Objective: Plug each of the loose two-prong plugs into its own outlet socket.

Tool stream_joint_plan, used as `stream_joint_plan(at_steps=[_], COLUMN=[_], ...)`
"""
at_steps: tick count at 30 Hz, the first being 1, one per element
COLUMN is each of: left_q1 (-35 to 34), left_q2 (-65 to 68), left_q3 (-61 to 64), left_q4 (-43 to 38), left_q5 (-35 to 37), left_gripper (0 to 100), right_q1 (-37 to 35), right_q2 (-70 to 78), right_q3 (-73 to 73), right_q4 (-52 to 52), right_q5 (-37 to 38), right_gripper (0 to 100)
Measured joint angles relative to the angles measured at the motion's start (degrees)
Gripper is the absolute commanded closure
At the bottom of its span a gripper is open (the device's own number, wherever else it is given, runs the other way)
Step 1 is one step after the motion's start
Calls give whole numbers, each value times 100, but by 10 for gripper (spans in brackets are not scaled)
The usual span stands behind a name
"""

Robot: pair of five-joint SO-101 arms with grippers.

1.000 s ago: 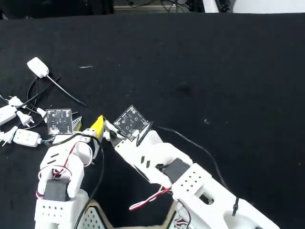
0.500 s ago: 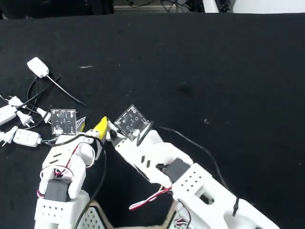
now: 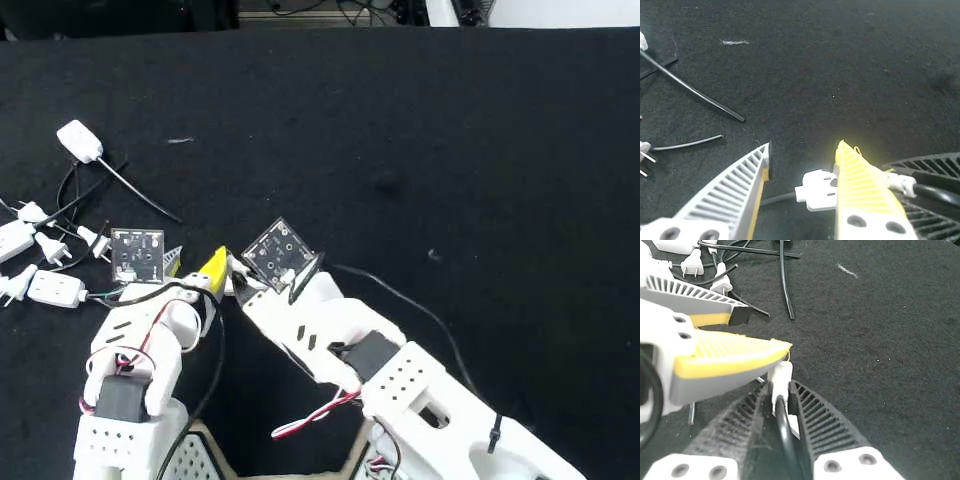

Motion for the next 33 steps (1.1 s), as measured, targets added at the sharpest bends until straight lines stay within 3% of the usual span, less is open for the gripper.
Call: stream_joint_plan(at_steps=[21, 27, 33], left_q1=[-18, -721, -844], left_q2=[0, 62, 62], left_q3=[0, 9, 9], left_q4=[26, 53, 53], left_q5=[-132, -149, -149], left_gripper=[780, 780, 780], right_q1=[18, 193, 607], right_q2=[0, -9, -9], right_q3=[0, -237, -519], right_q4=[26, 905, 1459], right_q5=[0, 0, -35], right_gripper=[988, 988, 988])
